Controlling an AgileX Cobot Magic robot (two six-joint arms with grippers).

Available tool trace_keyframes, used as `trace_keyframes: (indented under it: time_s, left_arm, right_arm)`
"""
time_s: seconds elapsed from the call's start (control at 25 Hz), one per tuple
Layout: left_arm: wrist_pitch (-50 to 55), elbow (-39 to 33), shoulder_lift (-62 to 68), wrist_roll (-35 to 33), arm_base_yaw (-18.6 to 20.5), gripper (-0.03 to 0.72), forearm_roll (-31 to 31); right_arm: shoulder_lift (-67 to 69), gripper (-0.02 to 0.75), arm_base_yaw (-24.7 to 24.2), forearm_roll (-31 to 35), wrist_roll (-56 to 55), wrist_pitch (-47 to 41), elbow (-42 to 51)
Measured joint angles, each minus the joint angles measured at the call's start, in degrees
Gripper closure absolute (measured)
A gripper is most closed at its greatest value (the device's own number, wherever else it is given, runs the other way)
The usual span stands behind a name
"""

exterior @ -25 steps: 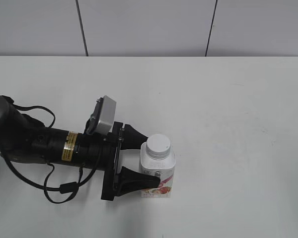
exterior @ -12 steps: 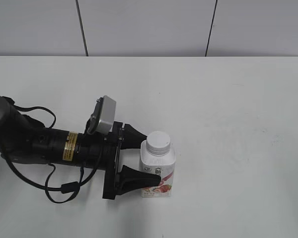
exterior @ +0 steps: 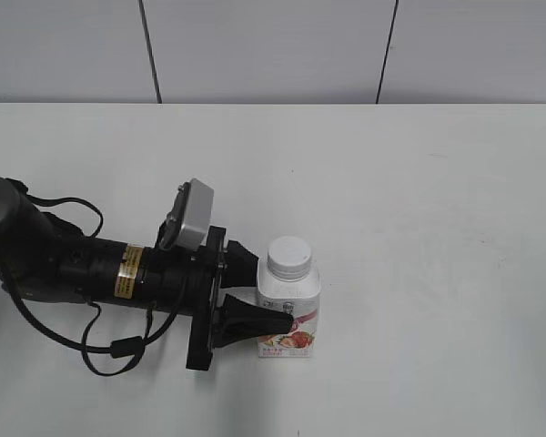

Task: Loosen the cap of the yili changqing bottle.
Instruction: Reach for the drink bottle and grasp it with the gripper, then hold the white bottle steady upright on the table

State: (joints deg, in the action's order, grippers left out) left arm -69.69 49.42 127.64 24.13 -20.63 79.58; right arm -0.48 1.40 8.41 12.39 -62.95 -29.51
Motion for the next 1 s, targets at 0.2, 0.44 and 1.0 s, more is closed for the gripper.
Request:
trace_keyframes:
  time_s: [0.2,0.44,1.0]
  left_arm:
    - [0.32,0.37,-0.07,0.00,0.00,0.315,-0.01]
    - [2.11,4.59,-1.31,0.00,0.80,0.318,-0.09]
    - [2.76,14.43,2.93,-0.25,5.14,0.322,2.57]
  right_arm:
    - [0.00,0.290,0.00,0.00,0.00,0.00,0.00]
    - [0.00,0.290,0.00,0.00,0.00,0.00,0.00]
    - [0.00,0.290,0.00,0.00,0.00,0.00,0.00]
